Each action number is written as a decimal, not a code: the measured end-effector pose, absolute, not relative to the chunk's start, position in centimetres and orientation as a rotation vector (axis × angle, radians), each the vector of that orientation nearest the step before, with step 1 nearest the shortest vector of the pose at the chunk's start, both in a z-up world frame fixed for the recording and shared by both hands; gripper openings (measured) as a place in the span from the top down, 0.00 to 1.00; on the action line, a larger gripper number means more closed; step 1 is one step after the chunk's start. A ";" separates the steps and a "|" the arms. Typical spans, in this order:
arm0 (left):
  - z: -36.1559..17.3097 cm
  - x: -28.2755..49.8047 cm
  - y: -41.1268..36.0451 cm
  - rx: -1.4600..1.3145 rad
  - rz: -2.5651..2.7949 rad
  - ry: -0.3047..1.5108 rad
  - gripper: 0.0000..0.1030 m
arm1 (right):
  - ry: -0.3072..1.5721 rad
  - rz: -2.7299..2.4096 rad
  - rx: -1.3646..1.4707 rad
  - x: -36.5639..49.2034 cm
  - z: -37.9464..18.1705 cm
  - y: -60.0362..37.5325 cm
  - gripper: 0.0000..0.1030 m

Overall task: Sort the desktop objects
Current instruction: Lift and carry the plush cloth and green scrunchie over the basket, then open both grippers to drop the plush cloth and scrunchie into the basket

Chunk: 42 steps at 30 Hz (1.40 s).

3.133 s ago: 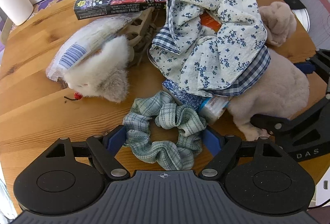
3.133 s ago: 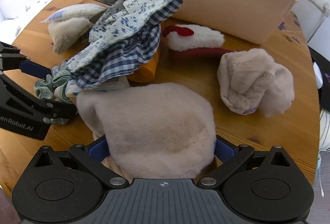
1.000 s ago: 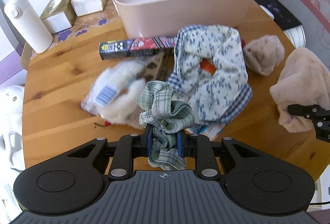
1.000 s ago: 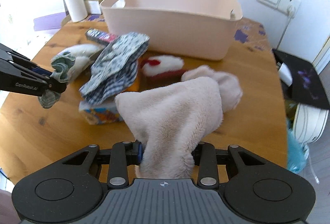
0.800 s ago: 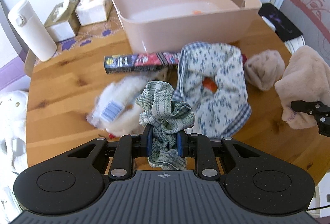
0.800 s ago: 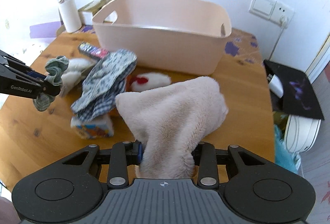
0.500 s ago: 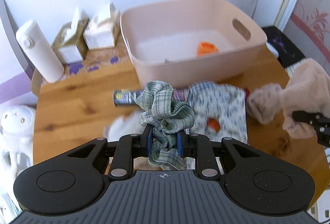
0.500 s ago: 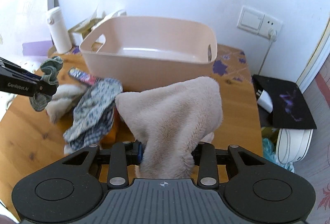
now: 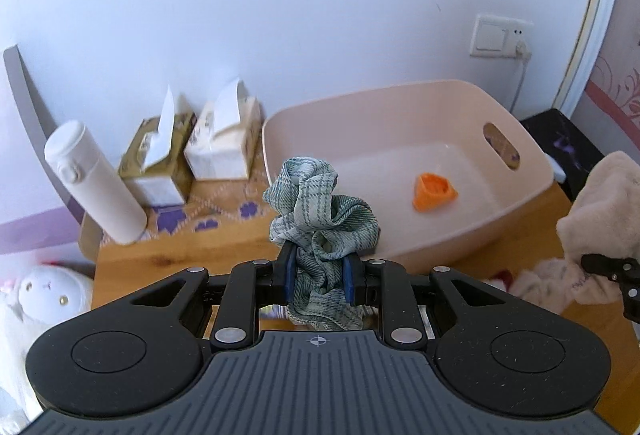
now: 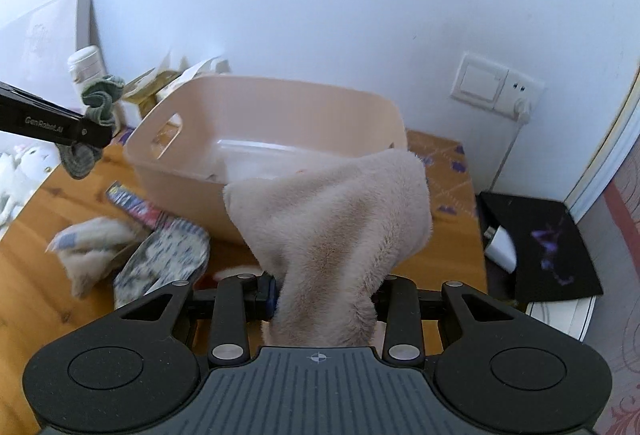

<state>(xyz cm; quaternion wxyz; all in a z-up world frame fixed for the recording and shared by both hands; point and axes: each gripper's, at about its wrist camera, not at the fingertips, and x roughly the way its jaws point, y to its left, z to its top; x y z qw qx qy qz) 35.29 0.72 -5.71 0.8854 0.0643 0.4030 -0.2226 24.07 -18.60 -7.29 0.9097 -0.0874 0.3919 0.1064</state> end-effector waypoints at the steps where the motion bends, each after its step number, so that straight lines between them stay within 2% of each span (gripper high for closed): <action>1: -5.7 35.7 0.6 0.136 -0.462 0.835 0.78 | 0.804 0.215 -0.179 24.5 -7.3 -18.6 0.69; 13: -5.8 39.4 -3.6 0.151 -0.480 0.778 0.78 | 0.763 0.223 -0.234 30.5 -6.9 -17.2 0.69; 23: -8.9 42.2 -7.4 0.181 -0.479 0.870 0.78 | 0.764 0.223 -0.247 34.8 -7.8 -15.8 0.69; 31: -11.9 43.4 -8.4 0.221 -0.434 0.945 0.78 | 0.837 0.227 -0.171 36.8 -9.9 -15.1 0.68; 35: -12.8 43.7 -8.6 0.220 -0.426 1.000 0.77 | 0.891 0.248 -0.180 37.3 -11.1 -14.8 0.64; 38: -13.2 43.4 -8.8 0.244 -0.413 1.028 0.70 | 0.906 0.255 -0.203 37.2 -11.6 -14.6 0.52; 40: -13.4 43.3 -8.8 0.247 -0.409 1.044 0.69 | 0.916 0.261 -0.202 37.1 -11.8 -14.5 0.50; 42: -13.6 43.2 -8.7 0.246 -0.416 1.054 0.59 | 0.923 0.264 -0.197 37.0 -11.9 -14.5 0.46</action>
